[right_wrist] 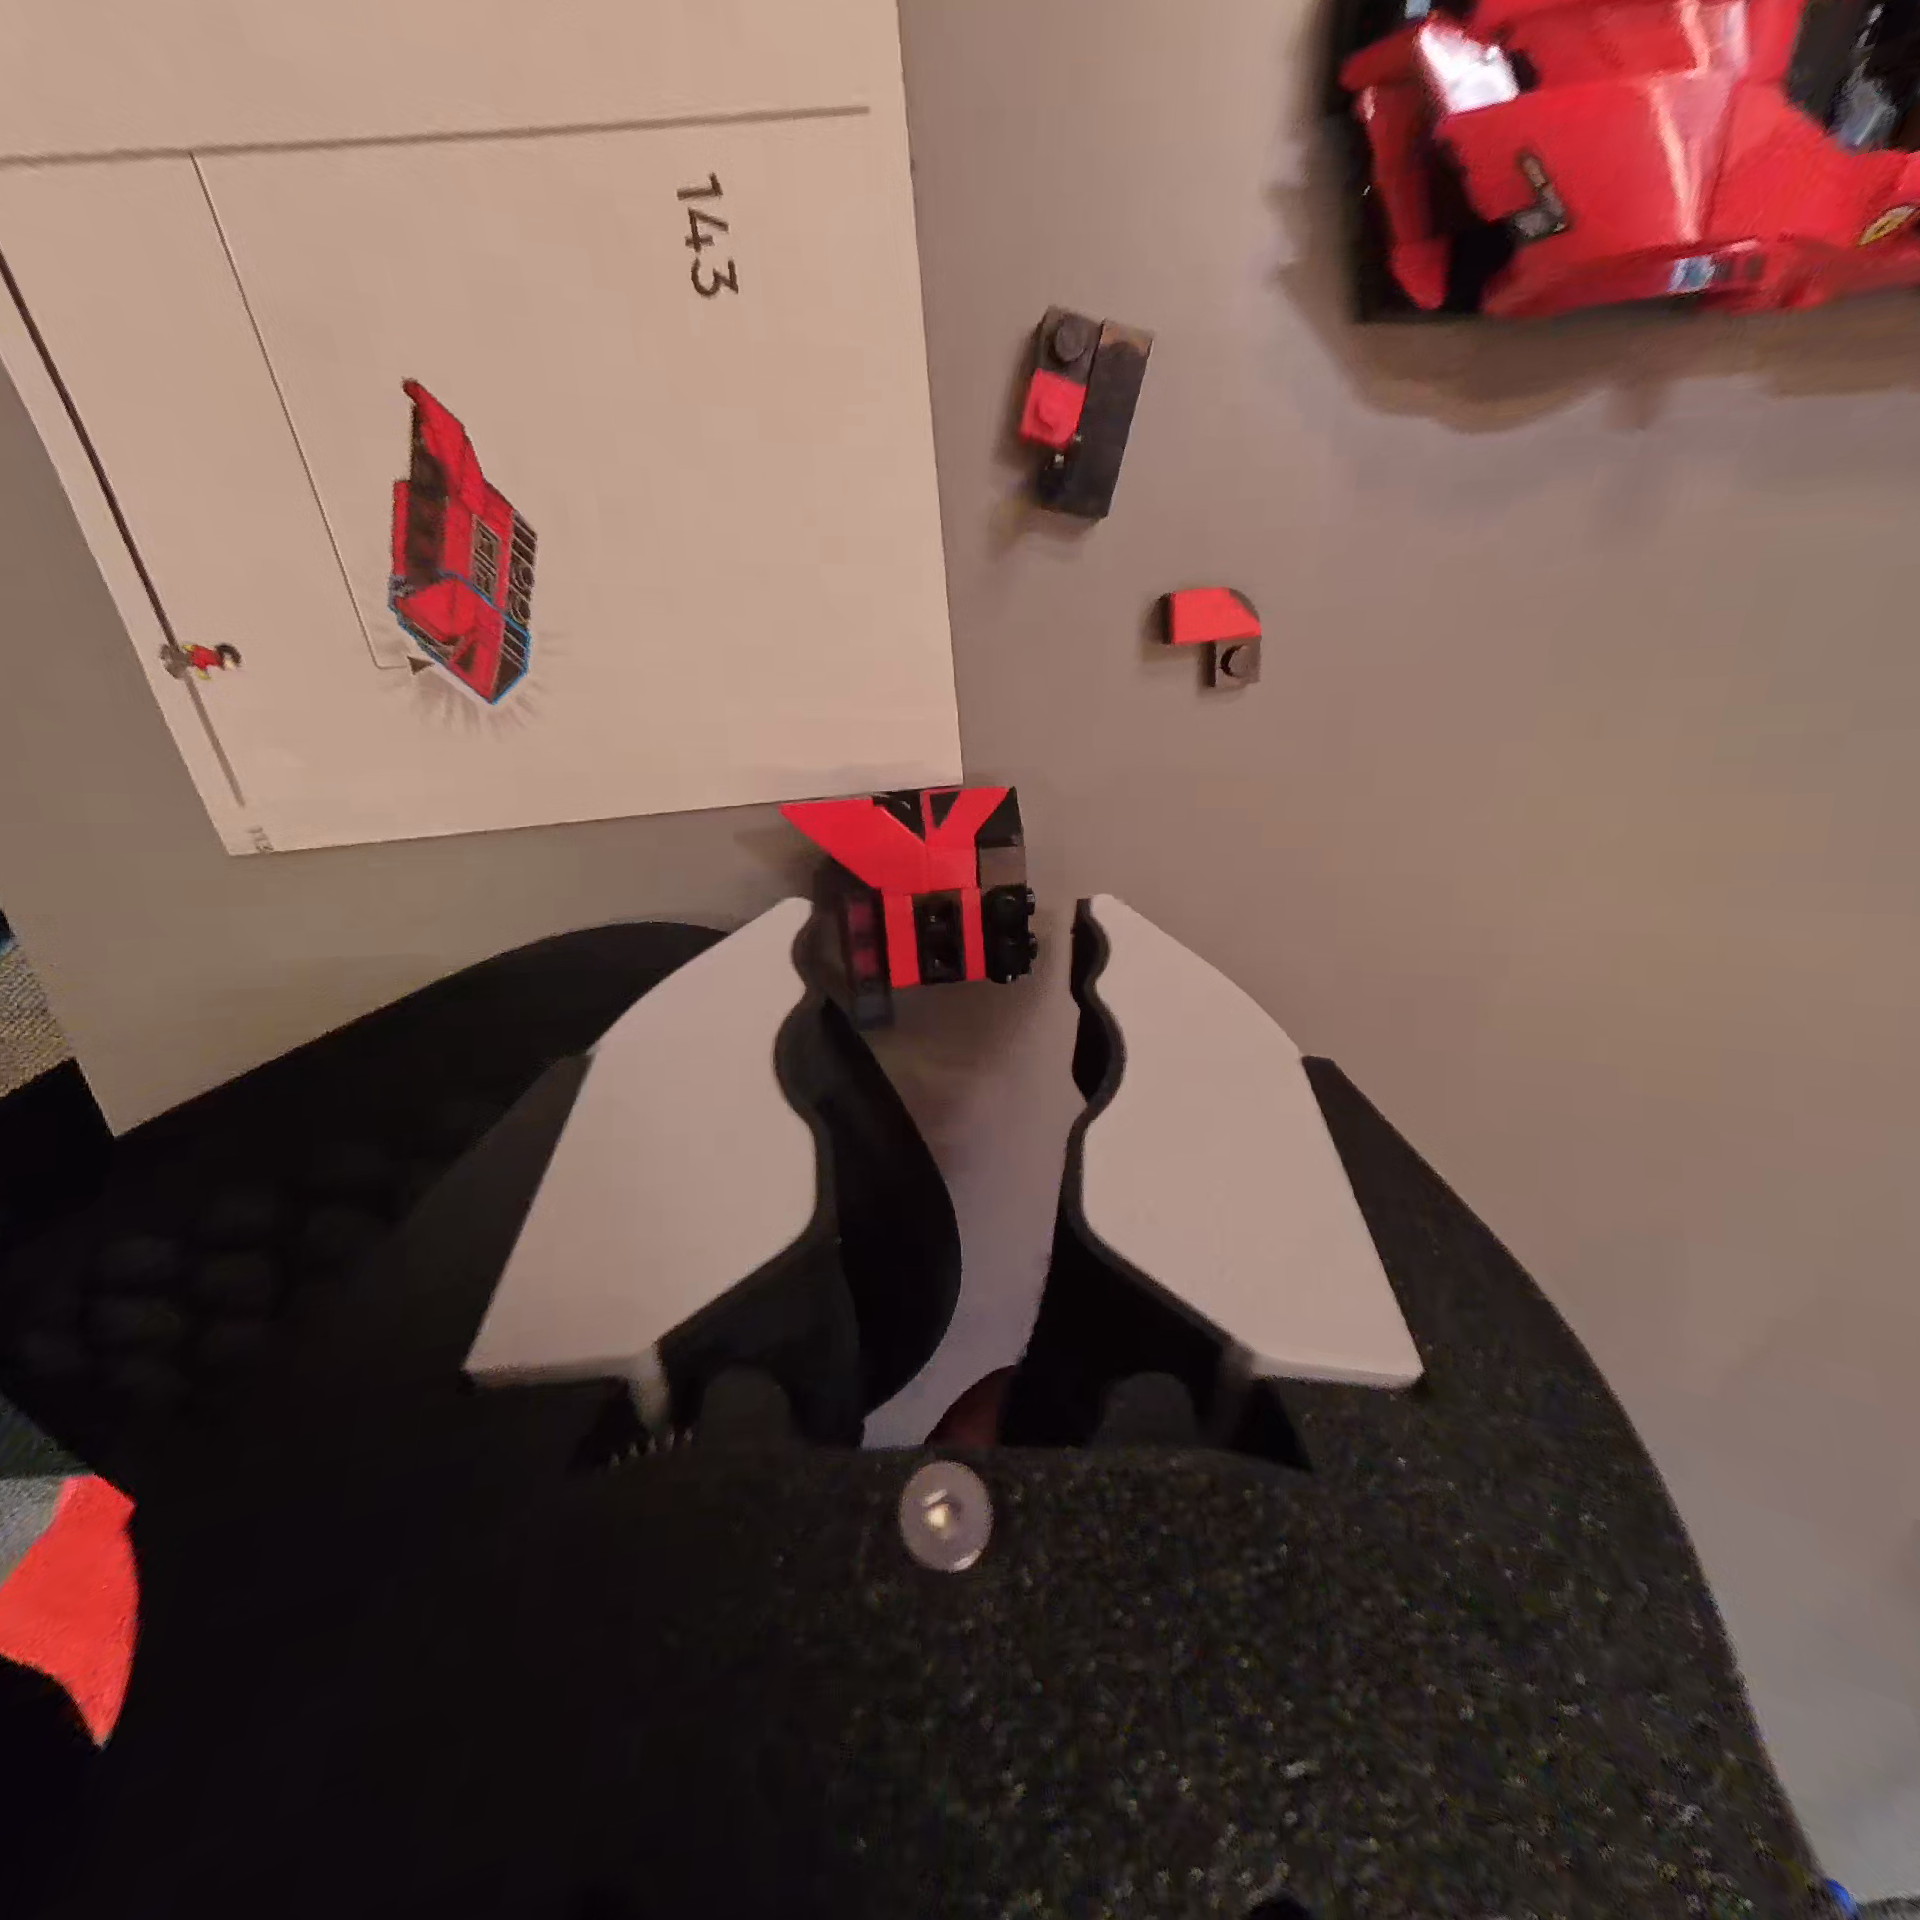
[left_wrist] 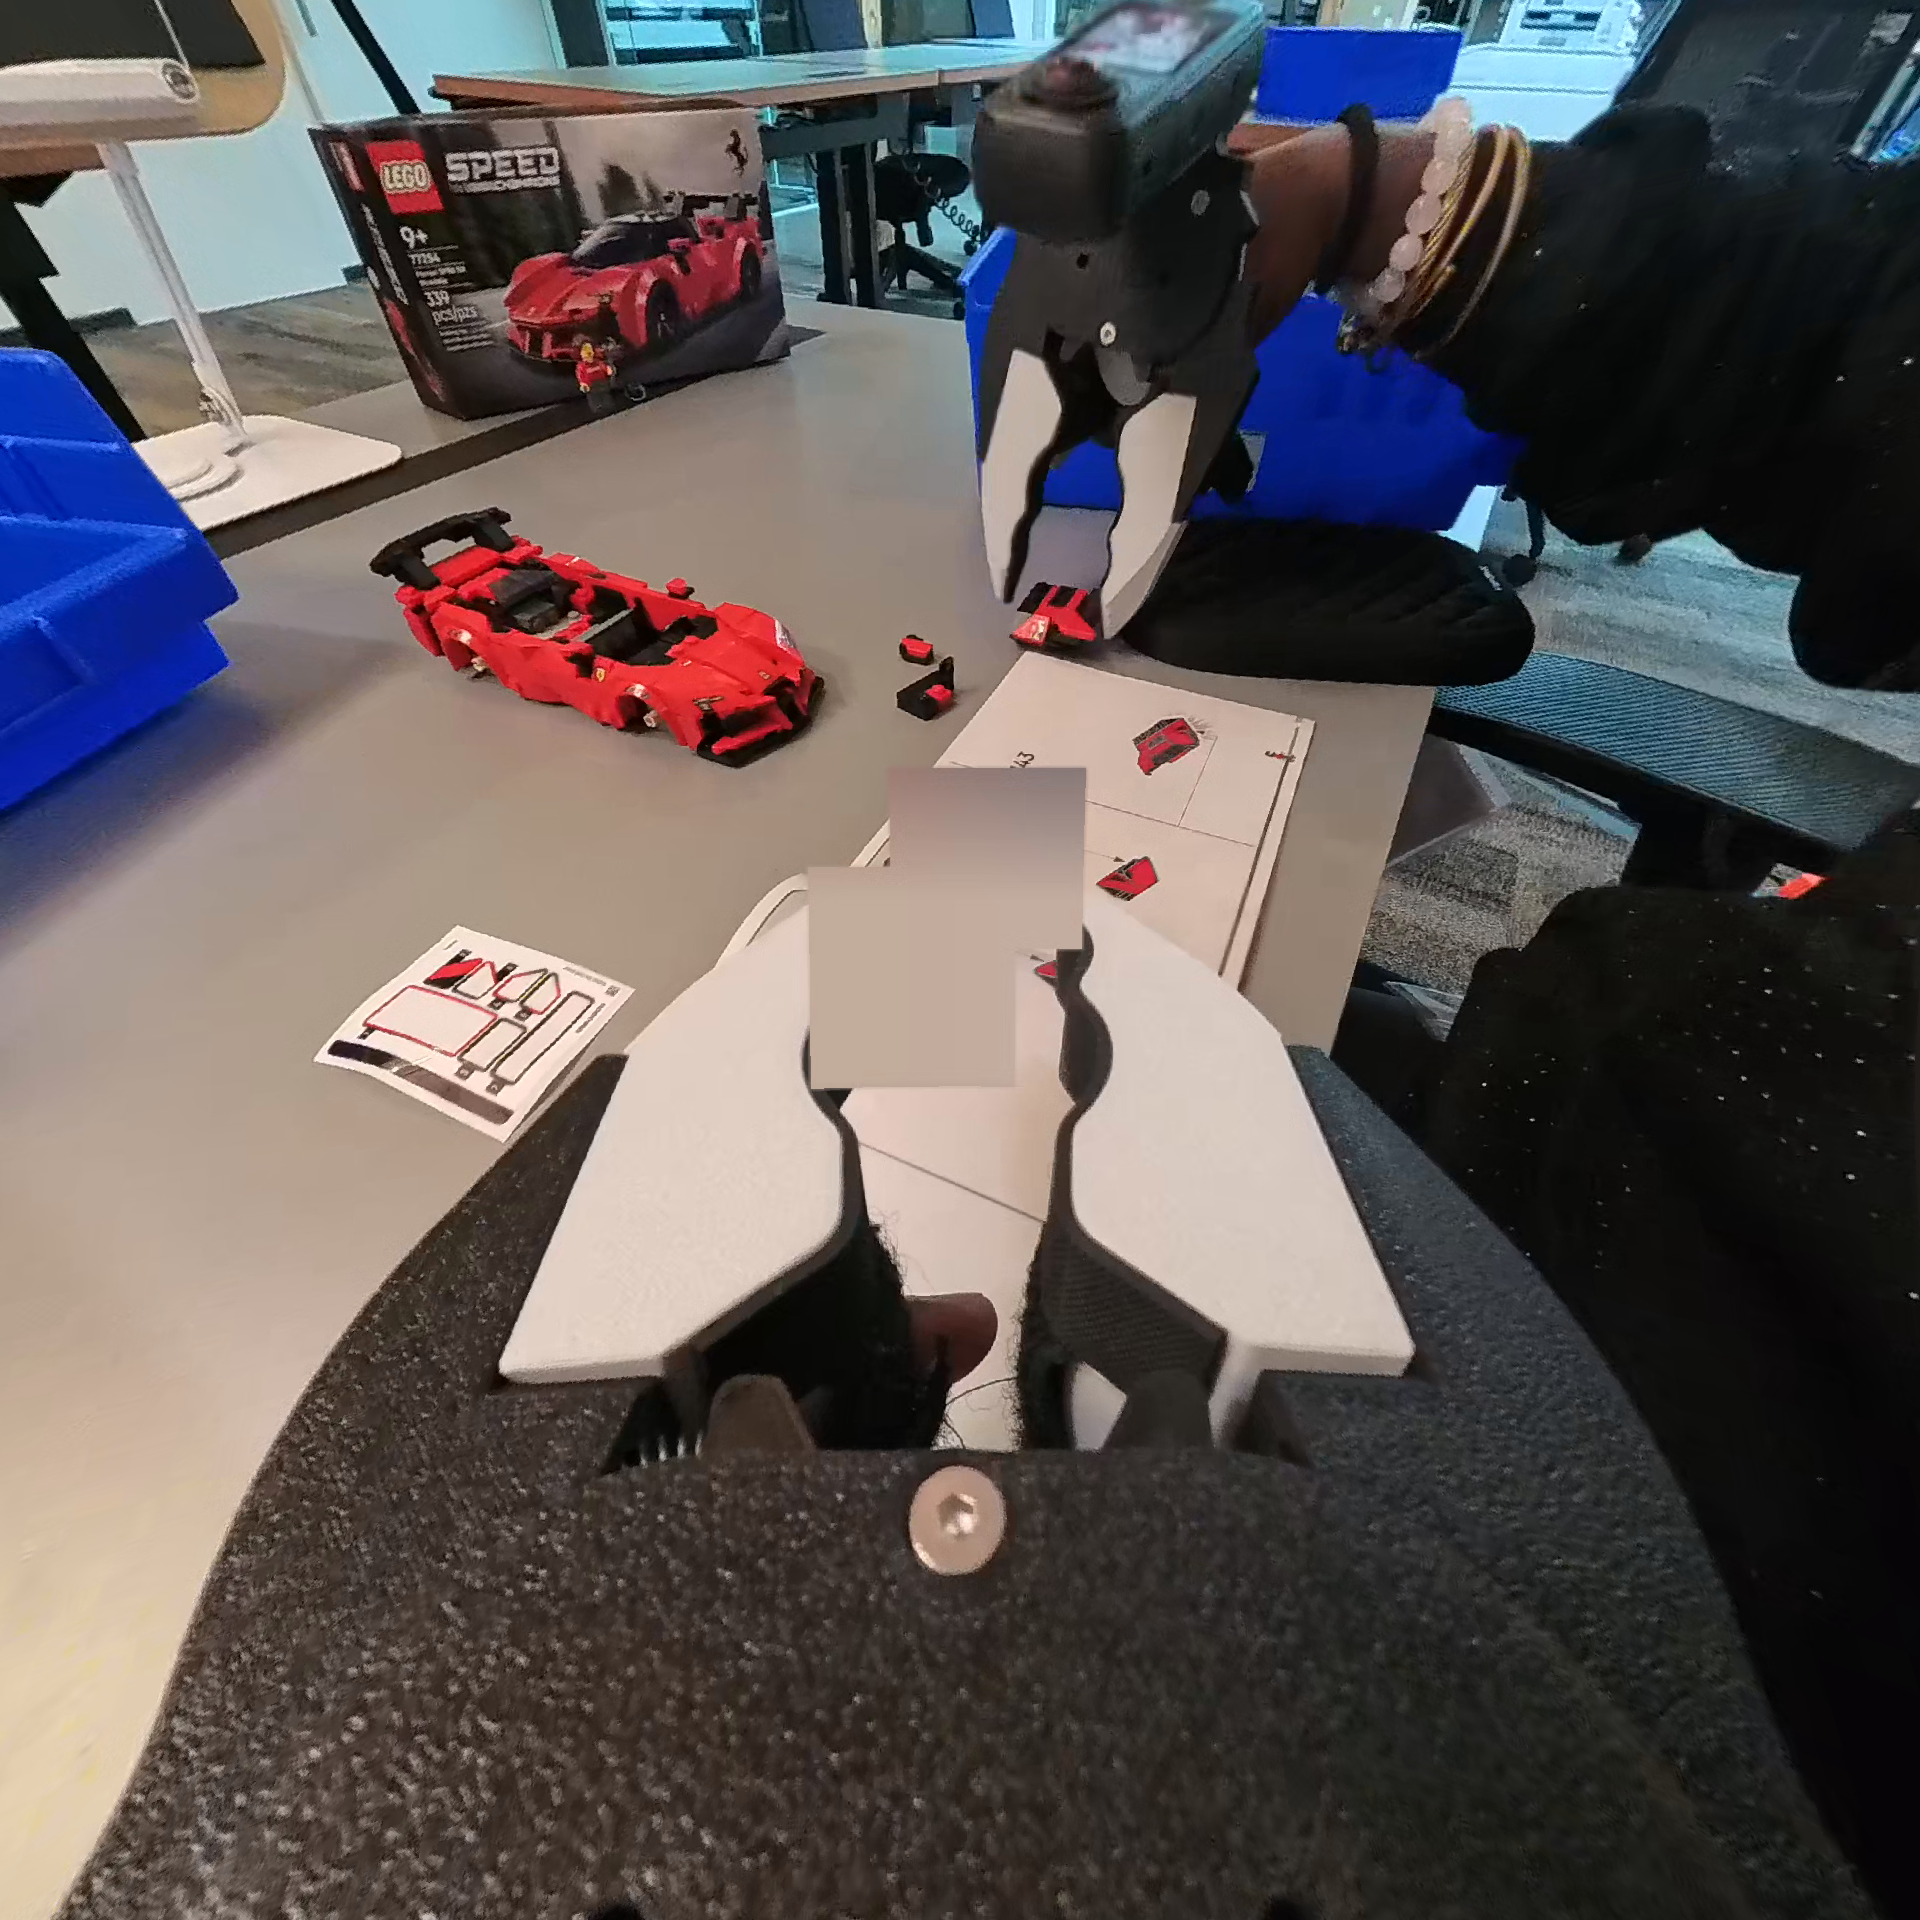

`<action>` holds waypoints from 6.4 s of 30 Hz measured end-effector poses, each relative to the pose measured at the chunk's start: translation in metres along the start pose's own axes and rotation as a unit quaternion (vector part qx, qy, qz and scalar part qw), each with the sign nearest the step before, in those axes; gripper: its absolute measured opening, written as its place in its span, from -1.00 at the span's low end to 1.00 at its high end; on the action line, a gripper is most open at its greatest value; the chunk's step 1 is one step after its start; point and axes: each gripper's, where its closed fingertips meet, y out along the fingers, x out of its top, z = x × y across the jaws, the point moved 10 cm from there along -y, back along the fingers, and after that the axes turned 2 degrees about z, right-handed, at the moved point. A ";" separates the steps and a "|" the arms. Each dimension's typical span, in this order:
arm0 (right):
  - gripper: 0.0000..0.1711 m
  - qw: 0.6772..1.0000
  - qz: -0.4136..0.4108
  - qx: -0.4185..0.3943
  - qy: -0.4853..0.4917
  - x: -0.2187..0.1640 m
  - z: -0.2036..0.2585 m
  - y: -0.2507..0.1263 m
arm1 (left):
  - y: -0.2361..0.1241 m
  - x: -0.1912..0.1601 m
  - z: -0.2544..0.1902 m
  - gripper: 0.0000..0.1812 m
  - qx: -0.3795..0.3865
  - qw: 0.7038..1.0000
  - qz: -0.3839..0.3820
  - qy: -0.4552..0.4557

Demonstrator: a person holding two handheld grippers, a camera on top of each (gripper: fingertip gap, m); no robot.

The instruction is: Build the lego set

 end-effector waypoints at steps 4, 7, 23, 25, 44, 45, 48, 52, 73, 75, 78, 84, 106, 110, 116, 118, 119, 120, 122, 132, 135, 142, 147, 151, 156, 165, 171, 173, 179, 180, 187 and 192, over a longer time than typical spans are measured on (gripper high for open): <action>-0.57 1.000 -0.024 -0.004 0.003 -0.003 0.002 0.002 | 0.000 -0.002 0.002 -0.60 -0.001 1.000 -0.001 -0.005; -0.57 0.995 -0.091 -0.017 0.046 -0.009 0.004 -0.004 | 0.001 -0.004 0.003 -0.60 -0.002 1.000 -0.001 -0.008; -0.57 0.439 -0.733 0.445 0.268 0.039 0.066 -0.039 | 0.026 0.035 -0.030 -0.25 -0.028 0.988 -0.153 0.010; -0.57 0.412 -0.732 0.479 0.253 0.053 0.075 -0.033 | 0.031 0.045 -0.038 -0.23 -0.025 0.983 -0.177 0.049; -0.57 0.327 -0.693 0.603 0.221 0.103 0.107 0.003 | 0.055 0.086 -0.059 -0.58 -0.043 0.945 -0.177 0.273; -0.57 0.328 -0.693 0.604 0.221 0.103 0.107 0.004 | 0.055 0.086 -0.059 -0.58 -0.045 0.945 -0.175 0.274; -0.57 0.328 -0.689 0.607 0.222 0.103 0.108 0.007 | 0.055 0.083 -0.059 -0.59 -0.044 0.944 -0.173 0.276; -0.52 0.365 -0.688 0.578 0.245 0.097 0.100 0.008 | 0.052 0.081 -0.051 -0.59 -0.041 0.946 -0.158 0.281; -0.55 0.811 -0.471 0.103 0.331 -0.018 0.091 -0.030 | 0.051 0.026 -0.008 -0.59 0.087 0.930 0.042 0.356; -0.55 0.800 -0.490 0.125 0.324 -0.008 0.089 -0.026 | 0.053 0.025 -0.009 -0.59 0.086 0.928 0.041 0.359; -0.51 0.768 -0.530 0.162 0.320 0.016 0.080 -0.019 | 0.060 0.026 -0.013 -0.59 0.072 0.929 0.023 0.361; -0.44 0.786 -0.526 0.176 0.273 0.074 0.068 -0.007 | 0.074 0.028 -0.027 -0.59 0.074 0.911 0.006 0.405; -0.76 0.962 0.003 -0.251 0.109 0.005 -0.034 0.002 | 0.045 0.011 -0.028 -0.48 0.088 0.957 -0.041 0.274; -0.76 0.967 0.050 -0.243 0.054 0.017 -0.039 0.016 | 0.040 0.009 -0.024 -0.48 0.088 0.961 -0.054 0.255; -0.73 0.974 0.031 -0.214 0.068 0.019 -0.047 0.014 | 0.035 0.007 -0.017 -0.49 0.095 0.964 -0.058 0.240; -0.71 0.976 0.024 -0.204 0.073 0.019 -0.048 0.013 | 0.034 0.006 -0.015 -0.49 0.096 0.965 -0.059 0.235; -0.70 0.977 0.020 -0.200 0.076 0.018 -0.049 0.012 | 0.034 0.006 -0.015 -0.49 0.096 0.966 -0.059 0.234; -0.70 0.977 0.017 -0.197 0.080 0.017 -0.050 0.011 | 0.034 0.006 -0.014 -0.49 0.097 0.966 -0.059 0.233; -0.69 0.979 0.008 -0.187 0.085 0.016 -0.051 0.009 | 0.033 0.006 -0.014 -0.49 0.097 0.966 -0.060 0.232; -0.75 0.981 -0.049 -0.128 0.136 0.001 -0.067 0.005 | 0.033 0.008 -0.015 -0.49 0.096 0.966 -0.062 0.233; -0.76 0.979 -0.067 -0.092 0.170 -0.003 -0.074 0.003 | 0.033 0.008 -0.016 -0.49 0.097 0.965 -0.063 0.234; -0.76 0.968 -0.055 -0.075 0.232 -0.007 -0.099 0.002 | 0.033 0.008 -0.017 -0.49 0.094 0.966 -0.064 0.233; -0.76 0.941 -0.092 -0.042 0.322 -0.006 -0.129 0.000 | 0.034 0.007 -0.016 -0.49 0.087 0.968 -0.071 0.224; -0.76 0.889 -0.151 0.011 0.431 -0.006 -0.157 0.002 | 0.033 0.008 -0.016 -0.49 0.081 0.970 -0.078 0.217; -0.76 0.787 -0.285 0.093 0.539 -0.007 -0.180 0.010 | 0.032 0.008 -0.016 -0.50 0.066 0.974 -0.091 0.198; -0.76 0.726 -0.314 0.120 0.600 -0.020 -0.185 0.029 | 0.028 0.008 -0.018 -0.50 0.061 0.974 -0.099 0.192; -0.76 0.715 -0.316 0.127 0.611 -0.023 -0.184 0.034 | 0.026 0.009 -0.019 -0.50 0.062 0.974 -0.103 0.192; -0.76 0.713 -0.312 0.128 0.615 -0.025 -0.184 0.037 | 0.026 0.009 -0.019 -0.50 0.062 0.974 -0.102 0.193; -0.66 0.715 -0.297 0.118 0.622 -0.027 -0.183 0.037 | 0.026 0.009 -0.019 -0.50 0.061 0.974 -0.102 0.193; -0.63 0.719 -0.290 0.112 0.622 -0.027 -0.183 0.036 | 0.026 0.009 -0.019 -0.50 0.061 0.974 -0.102 0.192; -0.54 0.763 -0.231 0.026 0.603 -0.027 -0.175 0.020 | 0.027 0.008 -0.019 -0.50 0.062 0.975 -0.099 0.191; -0.26 0.840 -0.283 -0.051 0.461 0.009 -0.133 -0.009 | 0.027 0.007 -0.017 -0.50 0.068 0.976 -0.091 0.185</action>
